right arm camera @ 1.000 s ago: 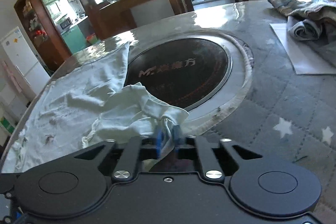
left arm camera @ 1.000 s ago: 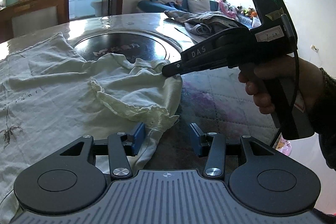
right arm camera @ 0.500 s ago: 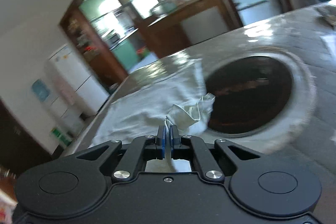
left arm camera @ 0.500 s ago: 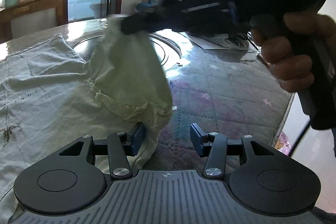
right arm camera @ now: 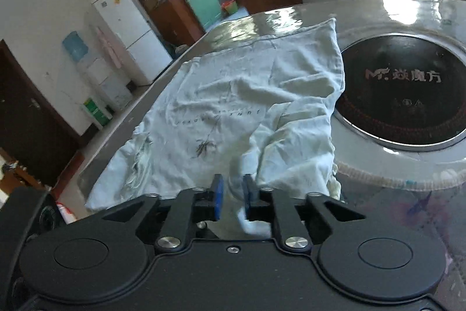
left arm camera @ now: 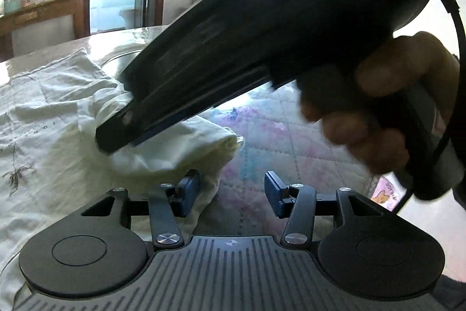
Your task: Fold clothes
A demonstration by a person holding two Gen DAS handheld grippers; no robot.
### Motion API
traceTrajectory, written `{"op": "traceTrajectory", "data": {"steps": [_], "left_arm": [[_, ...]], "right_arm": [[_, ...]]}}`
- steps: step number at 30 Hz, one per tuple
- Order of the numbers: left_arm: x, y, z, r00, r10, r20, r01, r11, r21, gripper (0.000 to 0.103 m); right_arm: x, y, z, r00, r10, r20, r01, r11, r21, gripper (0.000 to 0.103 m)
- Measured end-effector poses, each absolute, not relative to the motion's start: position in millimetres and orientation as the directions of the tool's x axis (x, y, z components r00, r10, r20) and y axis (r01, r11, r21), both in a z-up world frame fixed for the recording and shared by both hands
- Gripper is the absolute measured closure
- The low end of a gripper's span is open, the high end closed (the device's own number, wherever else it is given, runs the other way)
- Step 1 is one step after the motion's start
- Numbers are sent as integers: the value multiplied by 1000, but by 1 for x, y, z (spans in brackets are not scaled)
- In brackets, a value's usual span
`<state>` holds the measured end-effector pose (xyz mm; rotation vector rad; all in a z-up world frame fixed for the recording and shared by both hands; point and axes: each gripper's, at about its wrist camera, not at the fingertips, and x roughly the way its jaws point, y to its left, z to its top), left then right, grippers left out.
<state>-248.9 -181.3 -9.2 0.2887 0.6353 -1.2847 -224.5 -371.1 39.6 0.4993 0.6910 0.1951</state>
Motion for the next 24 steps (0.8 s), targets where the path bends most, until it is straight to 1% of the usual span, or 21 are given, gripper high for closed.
{"op": "traceTrajectory", "data": {"steps": [3,5,7,11,13,20,24], "left_arm": [[-247,-174,-7,142,-797,-587,949,278,-147,52],[-247,-170,-6,144,-797,-587,948,281,-149,52],[-246,-165,-3,152,-796,-586,946,289,-146,52],[-246,-159,4,174,-800,-574,943,303,-136,52],[-241,-156,7,186,-805,-563,940,312,-136,51],[-233,-155,18,215,-817,-535,937,326,-122,50],[-225,-169,15,218,-816,-536,937,328,-118,50]], "right_arm": [[-236,-382,45,791,303,-532,14,860,511,76],[-237,-388,44,800,269,-536,43,866,499,76],[-236,-390,39,792,242,-560,64,880,471,76],[-233,-384,22,747,190,-638,74,929,363,82],[-238,-382,13,724,150,-673,90,947,307,83],[-252,-393,18,721,143,-678,103,946,308,83],[-240,-399,41,766,118,-631,83,956,280,83]]}}
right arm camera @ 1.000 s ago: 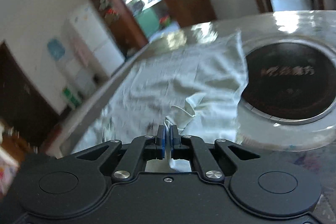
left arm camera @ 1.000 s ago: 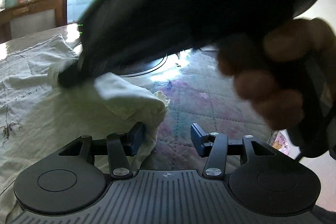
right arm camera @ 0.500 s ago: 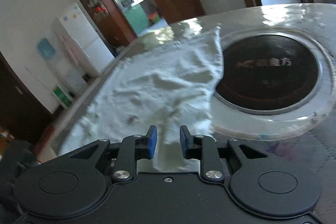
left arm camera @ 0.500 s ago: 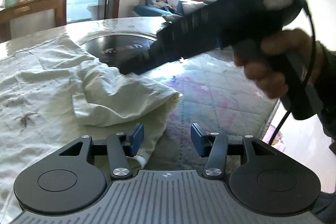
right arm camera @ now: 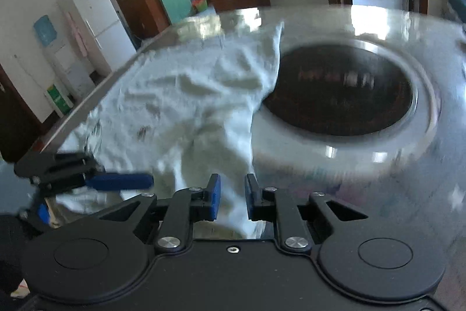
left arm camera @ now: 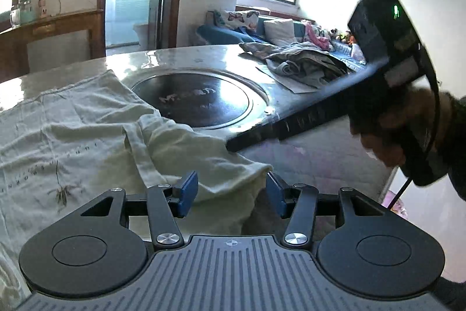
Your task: Fold clothes
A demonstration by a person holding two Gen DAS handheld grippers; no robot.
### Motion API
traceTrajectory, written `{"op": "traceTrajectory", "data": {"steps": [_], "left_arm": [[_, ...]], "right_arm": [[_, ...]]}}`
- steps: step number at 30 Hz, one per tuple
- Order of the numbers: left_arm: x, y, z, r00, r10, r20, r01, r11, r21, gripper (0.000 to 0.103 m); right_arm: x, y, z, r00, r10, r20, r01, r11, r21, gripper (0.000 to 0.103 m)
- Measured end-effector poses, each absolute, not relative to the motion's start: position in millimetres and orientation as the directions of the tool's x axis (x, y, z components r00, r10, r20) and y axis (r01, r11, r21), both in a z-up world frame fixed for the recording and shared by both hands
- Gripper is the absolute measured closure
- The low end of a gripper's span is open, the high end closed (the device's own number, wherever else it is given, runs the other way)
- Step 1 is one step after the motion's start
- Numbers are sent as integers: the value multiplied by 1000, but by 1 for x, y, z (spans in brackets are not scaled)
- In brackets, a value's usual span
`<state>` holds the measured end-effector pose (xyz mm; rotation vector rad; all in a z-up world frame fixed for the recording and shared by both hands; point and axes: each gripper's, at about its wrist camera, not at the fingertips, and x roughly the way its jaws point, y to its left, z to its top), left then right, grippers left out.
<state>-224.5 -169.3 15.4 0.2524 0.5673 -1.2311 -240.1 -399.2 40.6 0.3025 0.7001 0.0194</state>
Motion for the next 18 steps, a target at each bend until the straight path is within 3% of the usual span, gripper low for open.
{"op": "traceTrajectory", "data": {"steps": [5,18], "left_arm": [[-220,-179,9,209,-806,-554,937,328,-123,50],[-217,-185,-10,173,-790,-589,938,315,-147,46]], "right_arm": [[-204,-396,50,780,126,-613,36,969,245,83],[-116,-369,14,706,106,-700,-28,992,122,83]]}}
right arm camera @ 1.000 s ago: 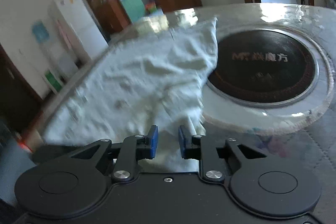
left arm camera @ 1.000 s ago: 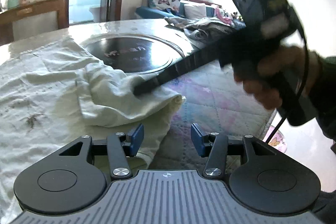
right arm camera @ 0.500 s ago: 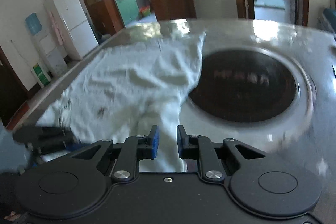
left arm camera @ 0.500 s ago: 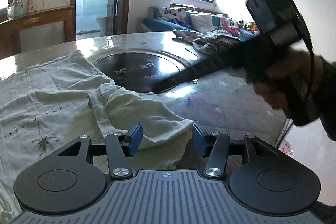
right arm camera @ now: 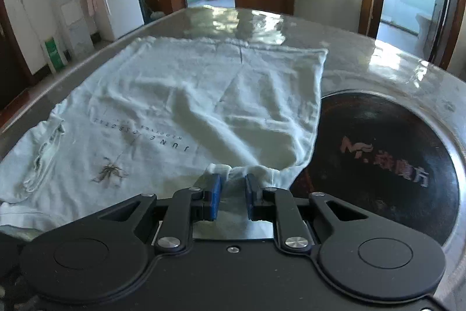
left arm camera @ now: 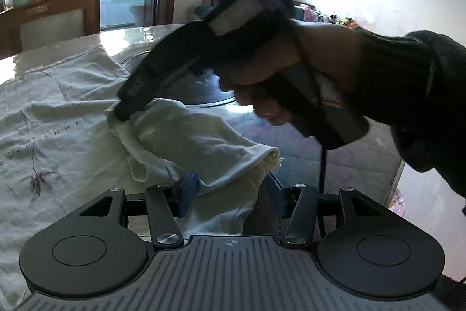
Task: Fold clothes
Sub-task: 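Open the right tool and release the garment edge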
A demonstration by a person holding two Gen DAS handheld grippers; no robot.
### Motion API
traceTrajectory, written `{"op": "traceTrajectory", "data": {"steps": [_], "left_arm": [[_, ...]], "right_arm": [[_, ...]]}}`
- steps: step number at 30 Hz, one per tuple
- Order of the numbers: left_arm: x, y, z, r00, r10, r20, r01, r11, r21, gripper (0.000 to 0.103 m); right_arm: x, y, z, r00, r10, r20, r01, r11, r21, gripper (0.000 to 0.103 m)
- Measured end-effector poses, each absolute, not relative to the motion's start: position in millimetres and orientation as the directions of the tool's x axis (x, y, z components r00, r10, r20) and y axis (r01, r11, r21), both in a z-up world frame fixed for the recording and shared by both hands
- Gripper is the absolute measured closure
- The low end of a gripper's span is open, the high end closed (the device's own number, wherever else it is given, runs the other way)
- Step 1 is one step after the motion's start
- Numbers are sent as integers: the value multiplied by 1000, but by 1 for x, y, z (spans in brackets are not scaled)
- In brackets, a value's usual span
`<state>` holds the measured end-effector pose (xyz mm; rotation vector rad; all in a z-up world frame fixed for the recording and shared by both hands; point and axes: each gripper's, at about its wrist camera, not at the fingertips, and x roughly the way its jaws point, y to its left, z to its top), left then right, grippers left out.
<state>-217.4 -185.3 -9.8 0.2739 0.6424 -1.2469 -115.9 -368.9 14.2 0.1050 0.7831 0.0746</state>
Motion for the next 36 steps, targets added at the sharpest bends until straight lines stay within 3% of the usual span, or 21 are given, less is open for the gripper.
{"op": "traceTrajectory", "data": {"steps": [8,18,29,36], "left_arm": [[-219,-170,-3,184,-795,-579,933,326,-151,46],[-212,-165,4,218,-810,-544,925,349,-149,46],[-198,-162,-9,222,-771,-596,907,388,-165,46],[-215,-120,12,282,-763,-581,924,378,-49,46]], "right_arm": [[-129,-363,27,740,114,-663,-32,990,134,83],[-179,-349,26,740,69,-670,-70,997,26,83],[-193,-355,22,725,76,-685,-75,997,31,83],[-215,-347,27,734,80,-674,-116,993,-9,83]]}}
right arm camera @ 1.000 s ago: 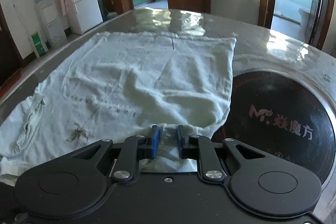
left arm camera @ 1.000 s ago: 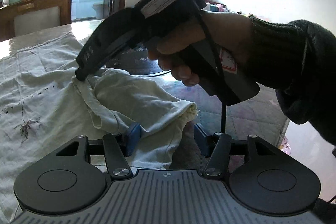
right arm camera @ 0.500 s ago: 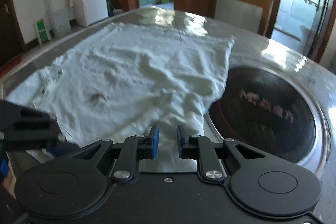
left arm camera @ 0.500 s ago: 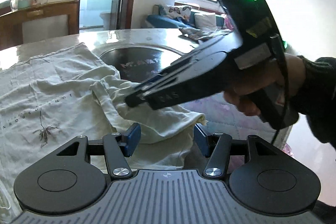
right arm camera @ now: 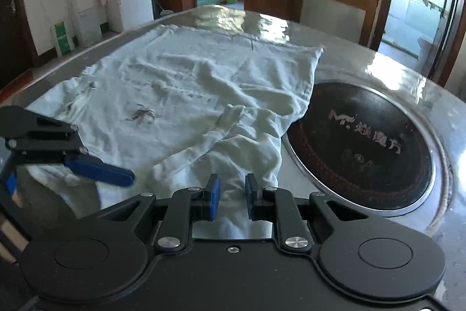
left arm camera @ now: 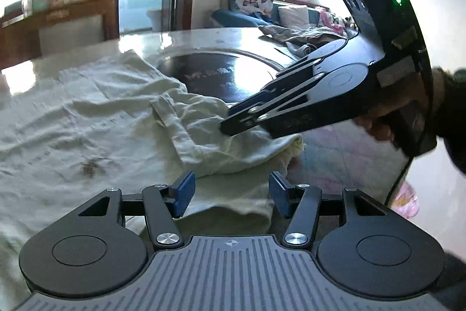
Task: Fold clothes
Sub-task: 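Open the right tool and release the garment edge, then grasp the shirt hem with the right tool while the left tool grasps the opposite hem corner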
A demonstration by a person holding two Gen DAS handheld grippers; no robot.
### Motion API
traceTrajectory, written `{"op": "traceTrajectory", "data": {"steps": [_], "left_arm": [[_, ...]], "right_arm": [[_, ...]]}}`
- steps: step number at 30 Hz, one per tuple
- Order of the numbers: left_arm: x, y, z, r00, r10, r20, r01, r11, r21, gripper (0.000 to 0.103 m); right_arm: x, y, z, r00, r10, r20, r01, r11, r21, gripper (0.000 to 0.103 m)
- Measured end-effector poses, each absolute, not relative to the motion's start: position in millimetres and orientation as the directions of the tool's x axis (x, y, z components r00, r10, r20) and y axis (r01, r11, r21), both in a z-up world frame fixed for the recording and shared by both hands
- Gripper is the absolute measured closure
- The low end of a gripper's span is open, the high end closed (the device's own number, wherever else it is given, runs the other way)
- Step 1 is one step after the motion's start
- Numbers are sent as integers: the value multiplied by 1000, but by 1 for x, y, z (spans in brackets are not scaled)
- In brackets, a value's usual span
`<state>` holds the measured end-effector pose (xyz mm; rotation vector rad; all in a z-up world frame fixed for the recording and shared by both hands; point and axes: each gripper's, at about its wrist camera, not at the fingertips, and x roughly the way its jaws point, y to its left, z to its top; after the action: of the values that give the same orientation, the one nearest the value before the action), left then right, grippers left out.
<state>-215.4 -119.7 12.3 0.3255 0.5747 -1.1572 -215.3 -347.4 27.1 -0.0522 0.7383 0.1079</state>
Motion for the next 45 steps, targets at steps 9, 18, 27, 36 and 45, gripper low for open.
{"op": "traceTrajectory", "data": {"steps": [9,18,27,36,45], "left_arm": [[-221,-44,29,403,-689,-603,883,465,59,45],[-224,2,24,478,-576,-663,853,483,196,44],[-216,-5,7,472,-539,-697,873,398,283,44],[-202,-8,8,366,-585,-724,924,322,207,86],[-189,-4,29,381,-631,-676,915,364,175,91]], "right_arm": [[-268,-303,26,680,118,-723,-372,906,-202,83],[-273,-272,18,654,154,-740,-522,800,-295,83],[-264,-263,13,655,163,-738,-557,764,-325,84],[-261,-265,20,653,178,-736,-550,779,-300,94],[-257,-269,33,693,180,-698,-526,789,-319,95]]}}
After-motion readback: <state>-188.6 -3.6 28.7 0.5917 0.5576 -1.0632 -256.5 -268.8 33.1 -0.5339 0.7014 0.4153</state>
